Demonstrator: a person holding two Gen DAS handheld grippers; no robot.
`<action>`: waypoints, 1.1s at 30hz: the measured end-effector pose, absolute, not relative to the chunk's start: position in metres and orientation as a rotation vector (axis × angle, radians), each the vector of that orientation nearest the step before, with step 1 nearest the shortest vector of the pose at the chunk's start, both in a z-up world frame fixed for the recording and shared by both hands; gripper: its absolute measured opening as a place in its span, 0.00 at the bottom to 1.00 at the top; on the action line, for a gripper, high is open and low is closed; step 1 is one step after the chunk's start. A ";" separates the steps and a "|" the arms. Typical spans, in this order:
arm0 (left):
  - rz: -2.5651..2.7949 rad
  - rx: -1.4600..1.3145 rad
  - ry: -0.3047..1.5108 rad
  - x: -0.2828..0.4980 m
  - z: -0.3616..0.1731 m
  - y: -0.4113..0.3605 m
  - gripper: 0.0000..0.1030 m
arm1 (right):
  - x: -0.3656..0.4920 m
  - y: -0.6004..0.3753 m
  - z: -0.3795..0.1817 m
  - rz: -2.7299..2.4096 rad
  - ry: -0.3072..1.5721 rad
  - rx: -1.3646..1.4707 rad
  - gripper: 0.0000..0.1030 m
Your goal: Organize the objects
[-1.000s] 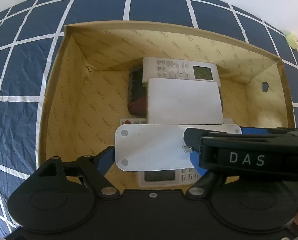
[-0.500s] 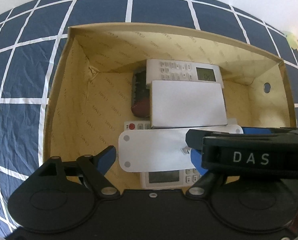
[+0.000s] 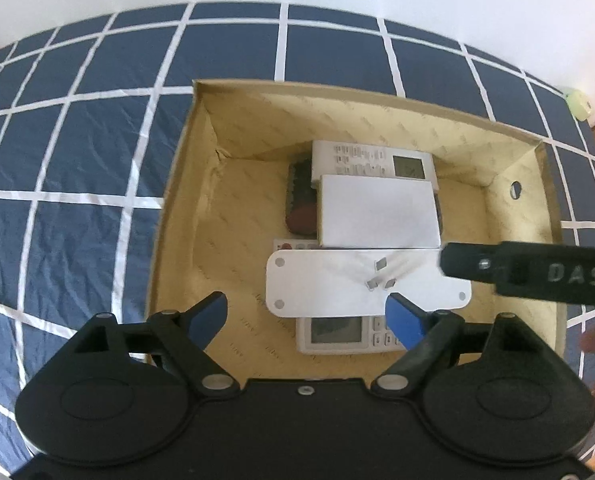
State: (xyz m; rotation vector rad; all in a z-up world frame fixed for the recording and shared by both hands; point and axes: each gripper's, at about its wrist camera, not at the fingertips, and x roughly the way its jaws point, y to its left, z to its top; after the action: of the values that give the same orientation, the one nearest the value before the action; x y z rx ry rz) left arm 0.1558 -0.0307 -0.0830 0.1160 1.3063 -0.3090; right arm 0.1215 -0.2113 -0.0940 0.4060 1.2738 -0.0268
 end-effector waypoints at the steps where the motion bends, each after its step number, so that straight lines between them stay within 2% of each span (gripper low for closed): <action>1: -0.305 0.115 1.300 0.154 -0.079 -0.030 0.84 | 0.118 -0.213 -0.088 -0.030 1.264 0.404 0.86; 11: -0.304 0.120 1.250 0.132 -0.043 -0.024 0.92 | 0.081 -0.220 -0.045 -0.031 1.187 0.352 0.87; 13: -0.307 0.125 1.242 0.128 -0.038 -0.023 0.93 | 0.073 -0.221 -0.040 -0.044 1.178 0.356 0.93; 20: -0.283 0.136 1.222 0.119 -0.026 -0.013 0.99 | 0.050 -0.219 -0.031 -0.072 1.157 0.356 1.00; 33: -0.280 0.184 1.191 0.100 -0.010 0.002 1.00 | 0.024 -0.211 -0.018 -0.085 1.149 0.333 1.00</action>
State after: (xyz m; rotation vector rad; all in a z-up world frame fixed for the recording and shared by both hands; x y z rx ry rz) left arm 0.0998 0.0016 -0.0100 0.1838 1.1915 -0.2804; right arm 0.0237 -0.2114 -0.0182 0.3332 1.1492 -0.0845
